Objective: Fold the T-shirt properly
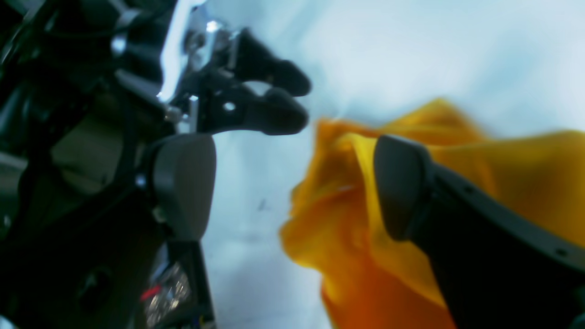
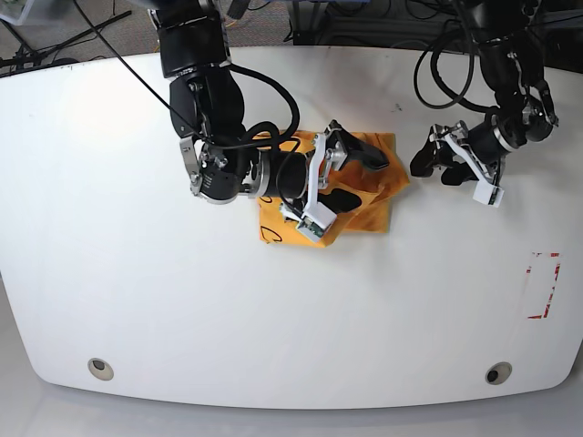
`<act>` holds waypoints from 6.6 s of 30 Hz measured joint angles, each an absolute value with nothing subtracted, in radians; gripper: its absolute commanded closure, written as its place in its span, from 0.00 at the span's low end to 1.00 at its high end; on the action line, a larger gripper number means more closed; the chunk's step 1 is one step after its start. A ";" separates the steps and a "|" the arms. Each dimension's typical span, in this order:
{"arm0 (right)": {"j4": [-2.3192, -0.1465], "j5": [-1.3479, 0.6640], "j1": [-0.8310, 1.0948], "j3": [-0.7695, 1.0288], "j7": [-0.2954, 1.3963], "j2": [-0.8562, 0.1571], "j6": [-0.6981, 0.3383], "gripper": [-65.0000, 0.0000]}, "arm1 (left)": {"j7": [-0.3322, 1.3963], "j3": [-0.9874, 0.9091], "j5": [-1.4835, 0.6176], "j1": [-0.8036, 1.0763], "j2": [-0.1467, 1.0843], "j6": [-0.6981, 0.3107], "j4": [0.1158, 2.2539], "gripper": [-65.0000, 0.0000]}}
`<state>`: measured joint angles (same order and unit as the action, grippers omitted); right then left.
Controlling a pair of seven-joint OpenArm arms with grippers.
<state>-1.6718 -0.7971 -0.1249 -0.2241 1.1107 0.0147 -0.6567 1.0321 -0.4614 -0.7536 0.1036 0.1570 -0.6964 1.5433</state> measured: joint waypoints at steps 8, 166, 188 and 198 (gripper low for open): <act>-1.788 -0.821 -0.104 -0.130 1.099 -0.012 -0.671 0.20 | 1.023 -0.565 -0.800 0.153 0.248 -0.696 1.580 0.32; -1.130 -0.206 -0.326 -0.117 0.526 -0.274 -0.682 0.61 | 0.889 0.104 -0.205 0.084 0.175 -0.703 1.633 0.32; -1.648 -0.209 0.121 -0.112 0.727 -0.214 -0.689 0.61 | 0.923 -0.025 -0.179 -0.209 0.232 -0.700 1.491 0.32; -1.674 -0.205 0.144 -0.120 0.767 -0.097 -0.688 0.61 | 1.005 -0.081 -0.186 -0.186 0.225 -0.699 1.711 0.32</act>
